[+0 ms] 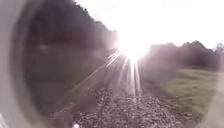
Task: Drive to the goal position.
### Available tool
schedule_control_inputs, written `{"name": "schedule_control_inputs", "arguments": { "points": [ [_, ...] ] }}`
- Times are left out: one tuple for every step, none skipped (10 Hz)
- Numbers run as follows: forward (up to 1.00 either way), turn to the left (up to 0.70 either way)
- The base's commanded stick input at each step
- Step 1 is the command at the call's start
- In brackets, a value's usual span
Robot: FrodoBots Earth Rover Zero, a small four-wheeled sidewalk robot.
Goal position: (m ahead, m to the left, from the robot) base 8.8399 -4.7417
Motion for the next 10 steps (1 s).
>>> {"name": "schedule_control_inputs", "arguments": {
  "points": [
    [0.85,0.00],
    [0.85,0.00],
    [0.85,0.00],
    [0.85,0.00],
    [0.85,0.00],
    [0.85,0.00],
    [0.85,0.00],
    [0.85,0.00],
    [0.85,0.00],
    [0.85,0.00]
  ]
}}
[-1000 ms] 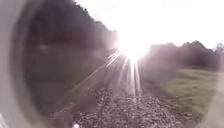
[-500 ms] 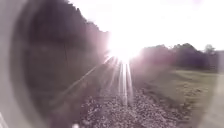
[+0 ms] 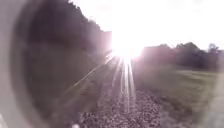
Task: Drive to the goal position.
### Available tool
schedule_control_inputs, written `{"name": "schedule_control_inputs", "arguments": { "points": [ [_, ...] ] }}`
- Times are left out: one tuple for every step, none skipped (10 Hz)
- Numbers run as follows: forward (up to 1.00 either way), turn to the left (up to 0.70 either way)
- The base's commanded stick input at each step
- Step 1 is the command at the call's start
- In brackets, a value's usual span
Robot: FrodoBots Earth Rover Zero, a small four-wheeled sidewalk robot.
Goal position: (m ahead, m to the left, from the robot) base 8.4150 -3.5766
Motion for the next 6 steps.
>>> {"name": "schedule_control_inputs", "arguments": {
  "points": [
    [0.85,0.00],
    [0.85,0.00],
    [0.85,0.00],
    [0.85,0.00],
    [0.85,0.00],
    [0.85,0.00]
  ]
}}
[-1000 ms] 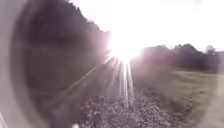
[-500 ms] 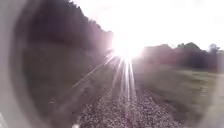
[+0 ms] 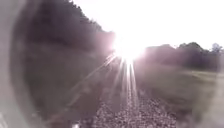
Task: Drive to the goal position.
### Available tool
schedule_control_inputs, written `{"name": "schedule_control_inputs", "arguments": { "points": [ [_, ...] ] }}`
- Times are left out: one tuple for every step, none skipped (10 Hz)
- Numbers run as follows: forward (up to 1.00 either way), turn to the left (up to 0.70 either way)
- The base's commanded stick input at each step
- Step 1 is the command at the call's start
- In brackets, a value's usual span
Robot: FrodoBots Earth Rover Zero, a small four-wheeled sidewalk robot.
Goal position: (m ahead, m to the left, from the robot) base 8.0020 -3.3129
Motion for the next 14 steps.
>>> {"name": "schedule_control_inputs", "arguments": {
  "points": [
    [0.85,0.00],
    [0.85,0.00],
    [0.85,0.00],
    [0.85,0.00],
    [0.85,0.00],
    [0.85,0.00],
    [0.85,0.00],
    [0.85,0.00],
    [0.85,-0.02],
    [0.85,-0.22],
    [0.85,-0.31],
    [0.85,-0.32],
    [0.85,-0.32],
    [0.85,-0.32]
  ]
}}
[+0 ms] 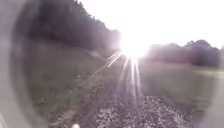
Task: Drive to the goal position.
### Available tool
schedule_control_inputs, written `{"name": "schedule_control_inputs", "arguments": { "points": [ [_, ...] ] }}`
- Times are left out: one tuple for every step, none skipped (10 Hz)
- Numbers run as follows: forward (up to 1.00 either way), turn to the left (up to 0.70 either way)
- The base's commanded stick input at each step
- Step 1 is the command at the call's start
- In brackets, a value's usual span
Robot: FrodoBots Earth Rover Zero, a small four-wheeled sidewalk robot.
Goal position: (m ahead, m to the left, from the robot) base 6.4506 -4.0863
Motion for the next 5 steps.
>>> {"name": "schedule_control_inputs", "arguments": {
  "points": [
    [0.85,-0.32],
    [0.85,-0.13],
    [0.85,0.00],
    [0.85,0.00],
    [0.85,0.00]
  ]
}}
